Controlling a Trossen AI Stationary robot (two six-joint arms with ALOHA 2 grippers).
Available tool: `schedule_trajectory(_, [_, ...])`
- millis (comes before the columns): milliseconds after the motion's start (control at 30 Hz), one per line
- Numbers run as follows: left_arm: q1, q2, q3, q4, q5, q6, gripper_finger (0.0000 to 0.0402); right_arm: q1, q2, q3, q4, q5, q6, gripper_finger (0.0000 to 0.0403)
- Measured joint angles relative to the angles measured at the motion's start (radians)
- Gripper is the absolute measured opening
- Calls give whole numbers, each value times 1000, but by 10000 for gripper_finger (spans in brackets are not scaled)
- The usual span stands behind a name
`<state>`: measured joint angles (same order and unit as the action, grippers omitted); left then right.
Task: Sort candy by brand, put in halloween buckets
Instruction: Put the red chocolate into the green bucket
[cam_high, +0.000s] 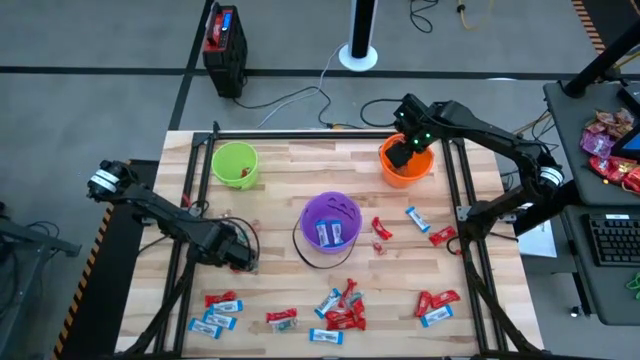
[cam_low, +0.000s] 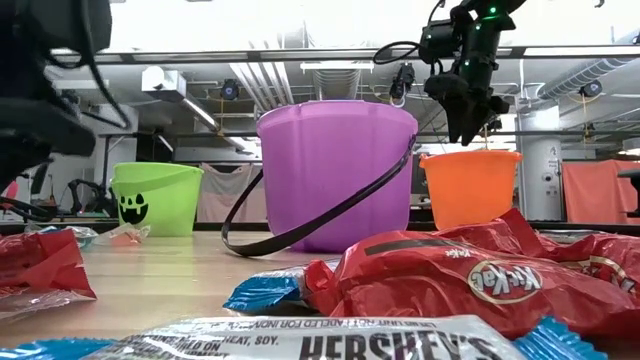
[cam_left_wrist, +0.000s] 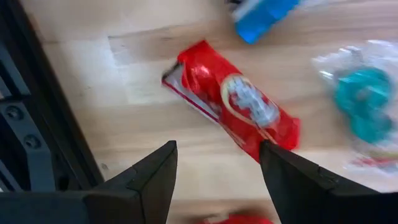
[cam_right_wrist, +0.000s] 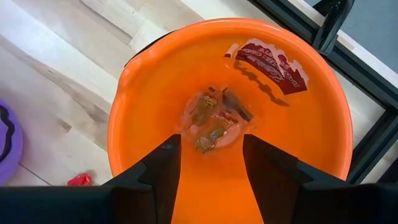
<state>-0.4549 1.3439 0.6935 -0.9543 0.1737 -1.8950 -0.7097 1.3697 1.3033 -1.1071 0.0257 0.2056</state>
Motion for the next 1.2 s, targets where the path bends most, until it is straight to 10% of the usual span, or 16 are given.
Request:
schedule_trajectory(733, [0,-4,-88,191,-115,-113,201,0,0,0,21,-2,-41,162])
schedule_trajectory(1200, [0,-2,-77,189,-134,-7,11,0,0,0,24,-2,-73,158])
